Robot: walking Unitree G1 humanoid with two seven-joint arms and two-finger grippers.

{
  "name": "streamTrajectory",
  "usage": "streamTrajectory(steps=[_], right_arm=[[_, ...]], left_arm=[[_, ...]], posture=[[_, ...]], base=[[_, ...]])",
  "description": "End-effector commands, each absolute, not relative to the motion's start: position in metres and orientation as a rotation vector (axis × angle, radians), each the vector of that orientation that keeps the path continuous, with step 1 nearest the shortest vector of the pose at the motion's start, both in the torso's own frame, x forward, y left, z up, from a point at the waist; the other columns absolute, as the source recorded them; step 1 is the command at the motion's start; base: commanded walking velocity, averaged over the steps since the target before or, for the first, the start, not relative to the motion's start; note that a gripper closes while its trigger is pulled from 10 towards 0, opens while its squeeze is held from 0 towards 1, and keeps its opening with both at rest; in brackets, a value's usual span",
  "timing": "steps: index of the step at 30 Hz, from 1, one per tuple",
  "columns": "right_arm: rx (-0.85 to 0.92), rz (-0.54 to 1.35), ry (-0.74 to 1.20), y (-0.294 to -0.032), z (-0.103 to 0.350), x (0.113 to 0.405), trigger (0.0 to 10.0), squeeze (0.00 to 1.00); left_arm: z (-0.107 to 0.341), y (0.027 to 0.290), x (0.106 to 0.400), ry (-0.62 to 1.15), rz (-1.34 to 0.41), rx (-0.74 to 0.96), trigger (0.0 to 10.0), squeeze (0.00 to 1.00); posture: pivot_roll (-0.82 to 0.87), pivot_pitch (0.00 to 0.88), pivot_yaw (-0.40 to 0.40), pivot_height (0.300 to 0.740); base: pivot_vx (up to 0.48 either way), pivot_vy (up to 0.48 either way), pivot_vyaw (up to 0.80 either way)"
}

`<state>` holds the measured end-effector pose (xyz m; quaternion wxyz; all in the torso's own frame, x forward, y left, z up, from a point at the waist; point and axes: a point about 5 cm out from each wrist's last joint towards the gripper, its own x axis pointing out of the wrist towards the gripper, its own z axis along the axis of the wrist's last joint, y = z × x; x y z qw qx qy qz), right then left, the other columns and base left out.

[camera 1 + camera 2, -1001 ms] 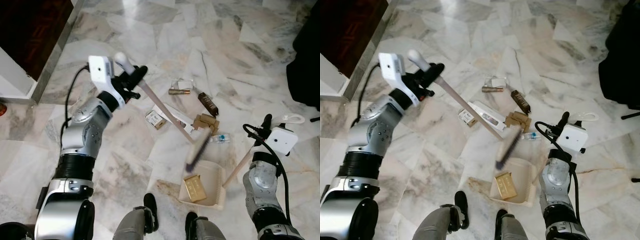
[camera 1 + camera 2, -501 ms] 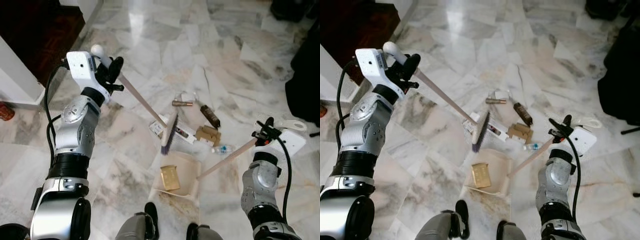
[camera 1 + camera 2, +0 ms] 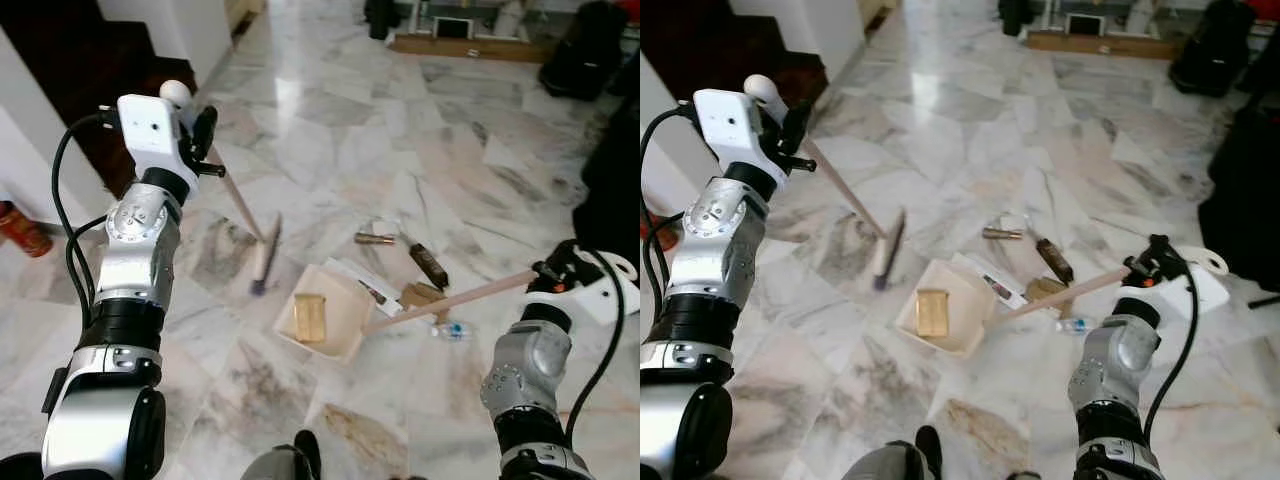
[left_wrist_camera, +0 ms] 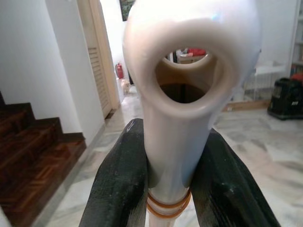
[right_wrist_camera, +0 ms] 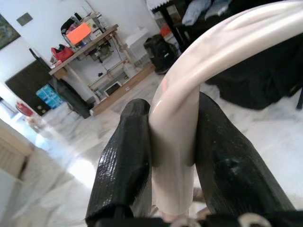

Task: Sweep floor

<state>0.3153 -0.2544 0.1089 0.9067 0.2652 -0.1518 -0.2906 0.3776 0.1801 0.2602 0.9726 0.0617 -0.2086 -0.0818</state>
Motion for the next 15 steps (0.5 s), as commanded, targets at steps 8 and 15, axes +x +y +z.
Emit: streamTrajectory(steps=[8, 15], right_arm=[[0.583, -0.647, -0.38, -0.262, 0.117, 0.309, 10.0, 0.0], [0.589, -0.691, -0.417, -0.27, 0.122, 0.304, 10.0, 0.0]], left_arm=[[0.238, 0.182, 0.374, -0.375, -0.176, 0.204, 10.0, 0.0], [0.226, 0.178, 0.373, -0.327, -0.192, 0.193, 10.0, 0.0]], posture=[[0.17, 0.084, 0.053, 0.74], [0.16, 0.108, 0.066, 0.74]], base=[[0.0, 0.0, 0.0], [0.0, 0.0, 0.0]])
